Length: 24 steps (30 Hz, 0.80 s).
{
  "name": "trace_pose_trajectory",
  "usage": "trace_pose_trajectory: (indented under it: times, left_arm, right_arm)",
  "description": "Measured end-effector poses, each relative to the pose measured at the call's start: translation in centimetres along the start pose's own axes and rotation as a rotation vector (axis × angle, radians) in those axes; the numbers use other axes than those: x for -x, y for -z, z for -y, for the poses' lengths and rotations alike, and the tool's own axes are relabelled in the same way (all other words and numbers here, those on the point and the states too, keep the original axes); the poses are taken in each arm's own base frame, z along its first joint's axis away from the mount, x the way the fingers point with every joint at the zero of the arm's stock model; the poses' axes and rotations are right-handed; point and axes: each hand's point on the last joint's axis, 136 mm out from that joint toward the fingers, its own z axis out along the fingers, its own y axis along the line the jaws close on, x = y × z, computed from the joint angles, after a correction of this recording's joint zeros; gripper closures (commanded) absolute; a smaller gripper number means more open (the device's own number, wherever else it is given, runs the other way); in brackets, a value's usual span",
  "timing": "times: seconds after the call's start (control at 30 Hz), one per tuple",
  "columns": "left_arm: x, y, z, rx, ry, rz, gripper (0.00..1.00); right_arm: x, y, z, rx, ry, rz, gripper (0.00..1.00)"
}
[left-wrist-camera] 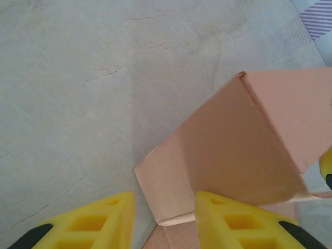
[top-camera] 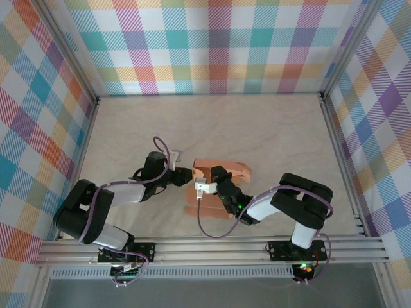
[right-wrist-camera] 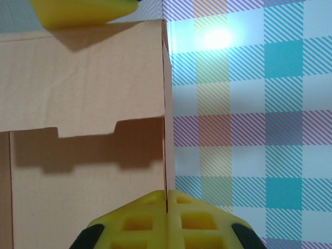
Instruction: Fold the paper box
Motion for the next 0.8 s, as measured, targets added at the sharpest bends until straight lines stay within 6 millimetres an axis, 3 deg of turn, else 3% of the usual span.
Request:
trace_pose_trajectory:
  times: [0.4, 0.8]
  left_arm:
    - [0.6, -0.7, 1.0, 0.002, -0.150, 0.058, 0.65]
    - [-1.1, -0.7, 1.5, -0.013, -0.193, 0.063, 0.66]
  right_arm:
    - [-0.5, 0.4, 0.2, 0.053, -0.054, -0.019, 1.00]
    - [-0.5, 0.3, 0.1, 0.088, -0.093, -0.034, 1.00]
